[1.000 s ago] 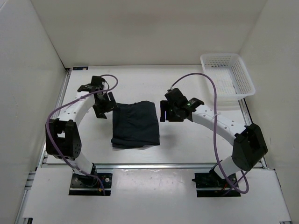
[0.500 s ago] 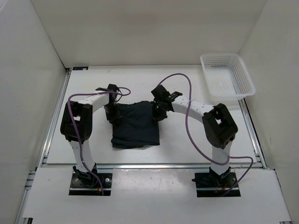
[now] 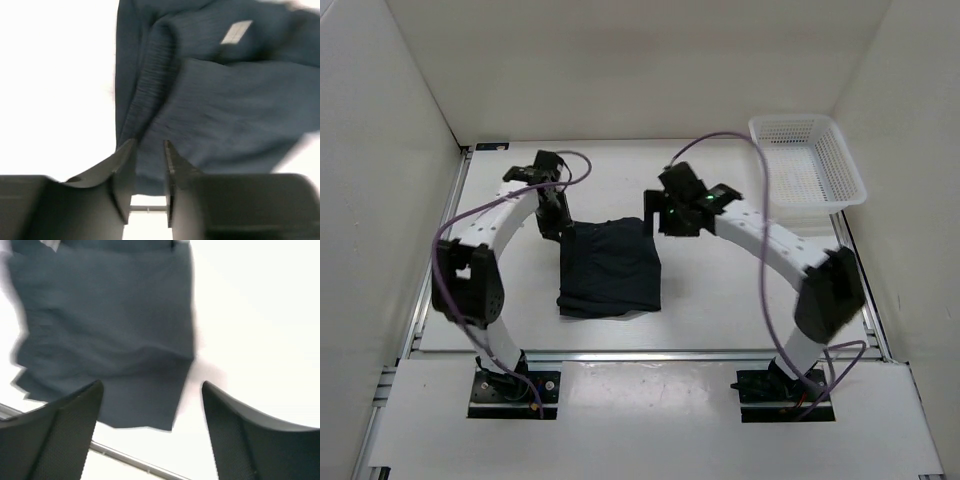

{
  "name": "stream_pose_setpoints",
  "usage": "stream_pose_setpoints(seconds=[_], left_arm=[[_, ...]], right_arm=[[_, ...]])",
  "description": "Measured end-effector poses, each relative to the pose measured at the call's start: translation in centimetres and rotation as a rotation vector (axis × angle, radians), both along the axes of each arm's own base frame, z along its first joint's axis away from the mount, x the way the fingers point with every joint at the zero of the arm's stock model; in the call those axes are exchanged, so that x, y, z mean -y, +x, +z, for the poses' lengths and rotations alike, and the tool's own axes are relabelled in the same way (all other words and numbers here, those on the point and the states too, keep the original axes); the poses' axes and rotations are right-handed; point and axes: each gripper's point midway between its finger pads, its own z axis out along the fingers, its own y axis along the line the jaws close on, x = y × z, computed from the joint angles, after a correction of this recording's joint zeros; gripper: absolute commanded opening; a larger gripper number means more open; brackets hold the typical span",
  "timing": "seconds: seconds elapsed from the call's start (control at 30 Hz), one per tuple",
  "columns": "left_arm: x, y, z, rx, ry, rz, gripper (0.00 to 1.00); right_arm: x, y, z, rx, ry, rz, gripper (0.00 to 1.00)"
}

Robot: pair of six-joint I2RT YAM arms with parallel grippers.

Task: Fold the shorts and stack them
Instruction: Fold the shorts

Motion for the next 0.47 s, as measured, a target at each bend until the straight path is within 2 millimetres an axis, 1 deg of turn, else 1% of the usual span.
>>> stream_pose_setpoints(seconds=[0.03,0.07,0.1,0.17,0.23,0.27,0.3,0.33,0.37,0.4,0.47], left_arm=[[0.0,0.4,1.8,0.046,-0.007,-0.003,0.44],[-0.1,0.9,4.0,0.110,-0.017,-0.002,0.52],[-0.1,1.2,6.5,0.179,-0.030,-0.006,0.68],[-0.6,1.1,11.4,0.318,-0.055,0.000,0.84],[-1.2,0.2,15.9,0.449,-0.079,0.009,0.90],[-1.6,-0.6,17.9,0.512,-0.089,0.018,0.92],[-2.0,-1.5,19.6,0.566,-0.097,0.028,0.92],[-2.4,-2.4,21.1,0.617,-0.106,0.037,0.92],[-2.7,-3.4,22.2,0.660,-0.114,0.044,0.92],[-2.9,-4.3,22.9,0.688,-0.121,0.049,0.92],[-3.2,-6.0,23.2,0.717,-0.132,0.061,0.92]], right_arm=[[0.9,0.2,2.7,0.069,0.008,-0.024,0.97],[1.9,0.4,5.5,0.142,0.018,-0.053,0.99],[3.0,0.4,8.1,0.209,0.028,-0.086,1.00],[6.4,0.3,13.2,0.356,0.028,-0.180,1.00],[9.6,-0.5,16.3,0.446,0.012,-0.263,1.00],[11.4,-1.0,17.2,0.480,-0.012,-0.311,1.00],[13.1,-1.5,17.6,0.502,-0.040,-0.355,1.00],[14.8,-2.2,17.6,0.514,-0.075,-0.391,1.00],[16.2,-2.8,17.1,0.516,-0.116,-0.420,0.97],[17.4,-3.5,16.5,0.513,-0.153,-0.439,0.93],[19.6,-4.9,14.9,0.493,-0.231,-0.462,0.91]])
